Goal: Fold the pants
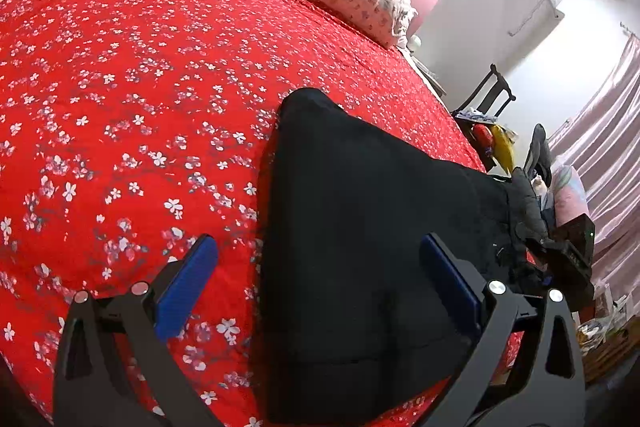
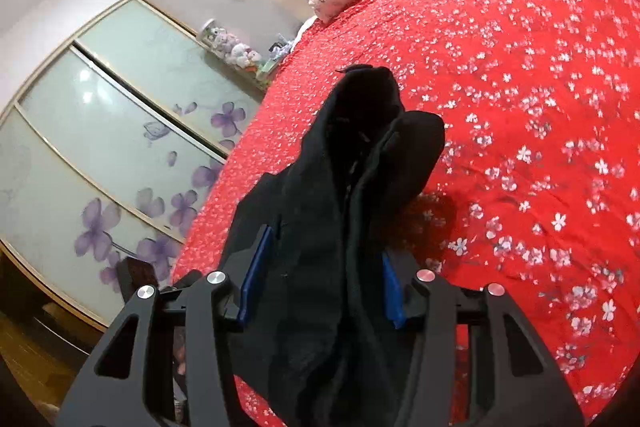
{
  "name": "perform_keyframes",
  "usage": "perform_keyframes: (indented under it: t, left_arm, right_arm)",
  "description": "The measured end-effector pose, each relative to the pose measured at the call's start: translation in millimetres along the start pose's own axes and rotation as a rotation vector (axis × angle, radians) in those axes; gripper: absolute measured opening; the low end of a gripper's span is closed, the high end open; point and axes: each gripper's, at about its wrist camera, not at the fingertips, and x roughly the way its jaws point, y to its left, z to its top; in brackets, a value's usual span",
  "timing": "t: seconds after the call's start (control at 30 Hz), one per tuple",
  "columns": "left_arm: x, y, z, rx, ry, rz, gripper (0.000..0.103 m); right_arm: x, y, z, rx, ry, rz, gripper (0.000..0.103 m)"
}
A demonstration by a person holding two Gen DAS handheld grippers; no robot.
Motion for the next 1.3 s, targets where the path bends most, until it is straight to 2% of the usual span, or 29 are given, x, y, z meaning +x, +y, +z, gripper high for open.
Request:
perform_keyframes:
  t: [0.17,0.33,0.37,0.4,0.47,0.53,0.67,0.77,0.93,1.1,1.2,1.23,1.27,1.3]
  left_arm:
    - [-3,3,3,-0.023,-0.007,-0.031,0.101]
    - [-4,18,11,-0.124,-0.012,-0.107,0.101]
    - [-4,22,14,-0.153,-0.013,-0.127,0.101]
    - [-4,25,15,-0.171,-0.014,-0.140,0.101]
    - [-4,32,18,-0.212,-0.016,-0.169,0.101]
    - [-4,34,21,-0.226,-0.021,-0.180,0.101]
    - [0,29,31,-0.196,-0.023,-0.187,0.101]
    - [2,26,39,-0.158,-0.015,-0.191,0.101]
    - [17,24,44,-0.150,0.059,-0.251,0.101]
    - [40,16,49,-0.101,0.153,-0.184,0.101]
    - [52,9,52,-0.072,0.196,-0.177,0.099]
    - [55,6,53,-0.066,0.204,-0.187,0.091]
    - [58,3,52,-0.064,0.223,-0.204,0.078]
    - [59,2,50,-0.061,0.228,-0.190,0.075]
  right_arm:
    - [9,-21,1,0.100,0.047,-0.109,0.051]
    - [13,-33,-3,0.160,0.069,-0.135,0.052]
    - [13,-31,-4,0.147,0.062,-0.136,0.047]
    - [13,-29,-5,0.138,0.056,-0.127,0.040]
    - [7,-22,-4,0.115,0.029,-0.072,0.033]
    - [4,-16,-2,0.098,0.010,-0.013,0.031]
    - [2,-1,-3,0.019,-0.005,0.019,0.031]
    - [4,-3,-3,0.026,-0.006,0.024,0.031]
    - [6,-8,-3,0.045,-0.002,0.022,0.031]
    - [8,-12,-6,0.062,0.001,0.014,0.031]
    - [11,-18,-4,0.087,0.009,0.004,0.031]
    - [12,-22,-4,0.103,0.011,0.000,0.031]
    - [12,-24,-4,0.112,0.012,-0.001,0.031]
    - [12,-26,-4,0.125,0.012,0.001,0.031]
